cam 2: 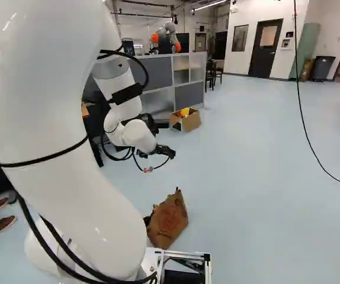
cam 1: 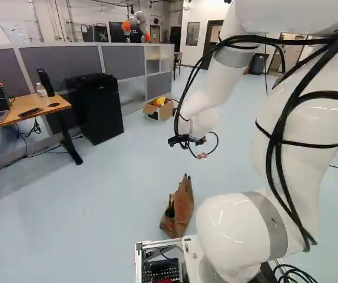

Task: Pick up the grocery bag from the ground

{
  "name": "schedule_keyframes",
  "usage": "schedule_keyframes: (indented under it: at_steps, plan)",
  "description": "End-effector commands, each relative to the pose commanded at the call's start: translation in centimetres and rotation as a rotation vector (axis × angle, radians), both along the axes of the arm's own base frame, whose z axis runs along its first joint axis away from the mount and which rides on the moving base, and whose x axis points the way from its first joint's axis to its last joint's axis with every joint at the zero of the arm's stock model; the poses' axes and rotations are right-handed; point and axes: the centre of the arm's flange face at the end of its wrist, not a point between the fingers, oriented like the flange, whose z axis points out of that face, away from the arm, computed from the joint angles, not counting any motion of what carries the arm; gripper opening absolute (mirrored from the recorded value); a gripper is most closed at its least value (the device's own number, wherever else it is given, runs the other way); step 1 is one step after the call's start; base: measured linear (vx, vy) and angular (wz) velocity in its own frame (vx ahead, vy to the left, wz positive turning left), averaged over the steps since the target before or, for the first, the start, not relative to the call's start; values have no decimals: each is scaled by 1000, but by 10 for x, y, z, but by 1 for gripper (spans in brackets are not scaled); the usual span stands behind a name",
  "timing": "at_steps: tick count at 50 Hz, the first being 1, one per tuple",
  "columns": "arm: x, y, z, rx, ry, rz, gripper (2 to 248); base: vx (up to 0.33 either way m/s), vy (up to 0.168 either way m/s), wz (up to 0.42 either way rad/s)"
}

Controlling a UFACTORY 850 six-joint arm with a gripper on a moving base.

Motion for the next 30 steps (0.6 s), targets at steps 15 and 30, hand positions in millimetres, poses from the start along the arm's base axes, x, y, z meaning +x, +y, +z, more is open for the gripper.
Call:
schedule_keyframes:
  at_steps: [15,30]
  plan:
    - [23,-10,-7,2,137,-25,247,0,0,0]
    - [59,-17,-11,5,218,-38,247,0,0,0]
